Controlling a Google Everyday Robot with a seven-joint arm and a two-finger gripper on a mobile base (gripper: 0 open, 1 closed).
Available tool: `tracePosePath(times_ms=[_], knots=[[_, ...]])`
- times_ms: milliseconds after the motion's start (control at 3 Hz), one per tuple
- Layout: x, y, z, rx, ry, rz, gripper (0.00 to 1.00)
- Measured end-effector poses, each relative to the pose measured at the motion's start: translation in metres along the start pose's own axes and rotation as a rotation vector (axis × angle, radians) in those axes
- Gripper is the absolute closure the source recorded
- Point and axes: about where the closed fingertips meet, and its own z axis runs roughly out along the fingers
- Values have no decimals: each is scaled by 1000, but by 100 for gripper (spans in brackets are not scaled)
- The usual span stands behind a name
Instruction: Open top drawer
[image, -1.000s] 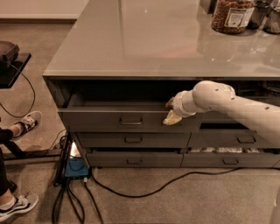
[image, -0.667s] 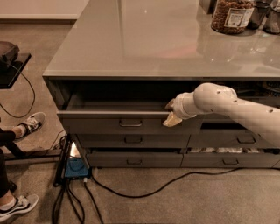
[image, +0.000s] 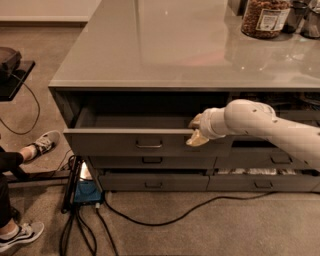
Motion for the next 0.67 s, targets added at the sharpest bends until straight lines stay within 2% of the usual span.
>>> tracePosePath(times_ms=[667], knots=[[-2, 8, -6, 10, 0, 1, 100]])
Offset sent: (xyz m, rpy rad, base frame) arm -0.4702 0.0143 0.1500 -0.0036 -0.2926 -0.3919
